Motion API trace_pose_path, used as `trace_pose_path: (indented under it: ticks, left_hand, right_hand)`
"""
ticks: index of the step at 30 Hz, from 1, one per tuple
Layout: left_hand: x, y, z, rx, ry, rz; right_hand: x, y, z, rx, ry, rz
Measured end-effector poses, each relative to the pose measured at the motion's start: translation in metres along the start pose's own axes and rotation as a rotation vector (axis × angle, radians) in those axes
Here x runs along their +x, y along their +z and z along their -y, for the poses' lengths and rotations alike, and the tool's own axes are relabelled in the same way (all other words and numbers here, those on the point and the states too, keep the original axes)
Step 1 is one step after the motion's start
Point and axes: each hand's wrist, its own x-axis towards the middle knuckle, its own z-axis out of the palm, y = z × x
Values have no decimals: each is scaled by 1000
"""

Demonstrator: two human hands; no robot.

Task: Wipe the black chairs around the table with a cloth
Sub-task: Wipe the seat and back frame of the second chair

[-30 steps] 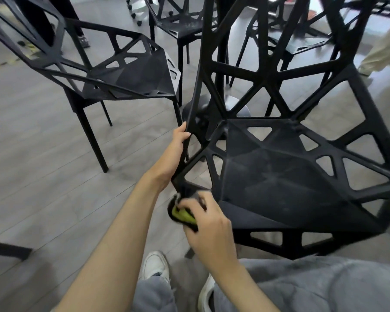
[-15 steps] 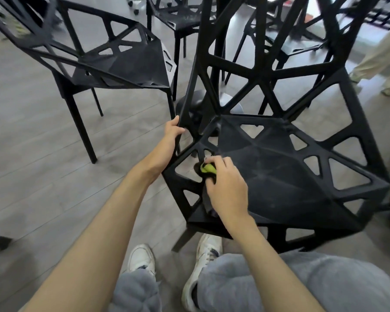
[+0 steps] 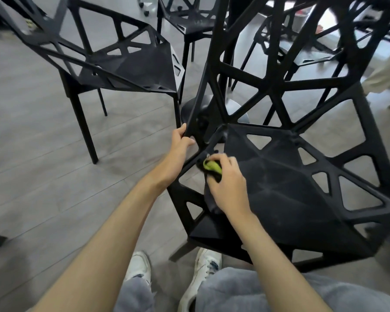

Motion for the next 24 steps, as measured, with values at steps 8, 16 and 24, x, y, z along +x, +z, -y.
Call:
trace_pose_path:
  ticks: [8, 16, 24]
  left_hand:
    - [-5, 1, 1, -3, -4, -3]
    - [-4, 7, 0, -88, 31, -16]
    - [-2, 1, 20, 53, 24, 22]
  right_hand:
    - [82, 15, -36, -96, 43, -89]
    - [12, -8, -24, -77, 22, 41]
    - [54, -1, -38, -164, 96, -50]
